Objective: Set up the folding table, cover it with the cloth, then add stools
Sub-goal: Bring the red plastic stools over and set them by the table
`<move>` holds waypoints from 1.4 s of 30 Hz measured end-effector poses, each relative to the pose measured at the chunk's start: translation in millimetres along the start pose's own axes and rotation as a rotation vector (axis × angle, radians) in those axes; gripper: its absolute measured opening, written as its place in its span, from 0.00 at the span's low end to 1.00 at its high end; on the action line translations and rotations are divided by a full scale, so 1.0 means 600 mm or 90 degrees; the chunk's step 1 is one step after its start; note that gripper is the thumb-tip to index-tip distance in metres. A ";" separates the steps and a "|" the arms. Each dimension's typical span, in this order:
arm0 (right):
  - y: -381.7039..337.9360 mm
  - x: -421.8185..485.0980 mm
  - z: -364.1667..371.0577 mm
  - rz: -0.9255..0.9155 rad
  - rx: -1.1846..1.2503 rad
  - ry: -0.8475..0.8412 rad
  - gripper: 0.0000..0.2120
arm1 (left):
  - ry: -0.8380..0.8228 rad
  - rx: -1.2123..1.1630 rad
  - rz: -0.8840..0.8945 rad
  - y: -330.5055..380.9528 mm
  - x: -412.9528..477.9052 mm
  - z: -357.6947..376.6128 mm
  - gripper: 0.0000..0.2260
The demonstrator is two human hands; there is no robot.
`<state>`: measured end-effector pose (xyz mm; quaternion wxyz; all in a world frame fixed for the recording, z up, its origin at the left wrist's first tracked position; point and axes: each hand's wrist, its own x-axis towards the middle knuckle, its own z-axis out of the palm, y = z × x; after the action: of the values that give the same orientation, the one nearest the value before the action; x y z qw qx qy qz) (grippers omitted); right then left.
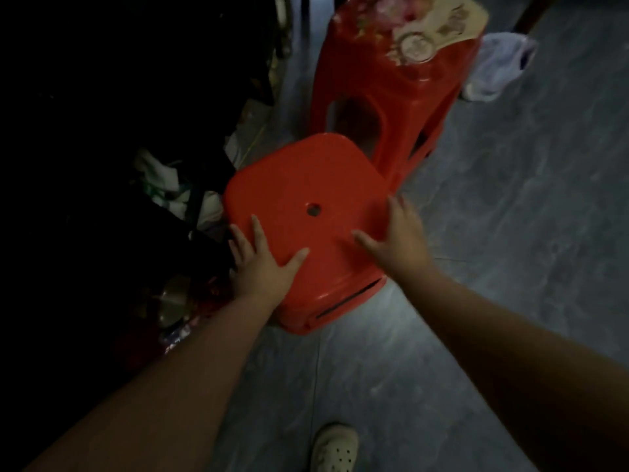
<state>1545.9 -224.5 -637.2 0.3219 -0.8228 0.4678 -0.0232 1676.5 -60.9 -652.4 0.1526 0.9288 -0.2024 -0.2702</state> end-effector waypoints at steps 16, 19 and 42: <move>0.016 0.114 0.038 0.077 0.077 -0.047 0.58 | 0.048 -0.107 -0.042 0.000 0.043 0.038 0.57; 0.033 0.105 0.036 0.071 0.087 -0.035 0.59 | 0.055 -0.088 -0.035 0.009 0.030 0.044 0.56; 1.209 -0.188 -0.701 0.579 0.217 0.383 0.51 | -0.249 0.204 0.533 1.116 -0.419 0.820 0.56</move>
<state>792.3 -607.4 -674.4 0.2805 -0.4324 0.8354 -0.1907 1008.4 -614.9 -676.2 0.0627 0.7116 -0.6222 -0.3204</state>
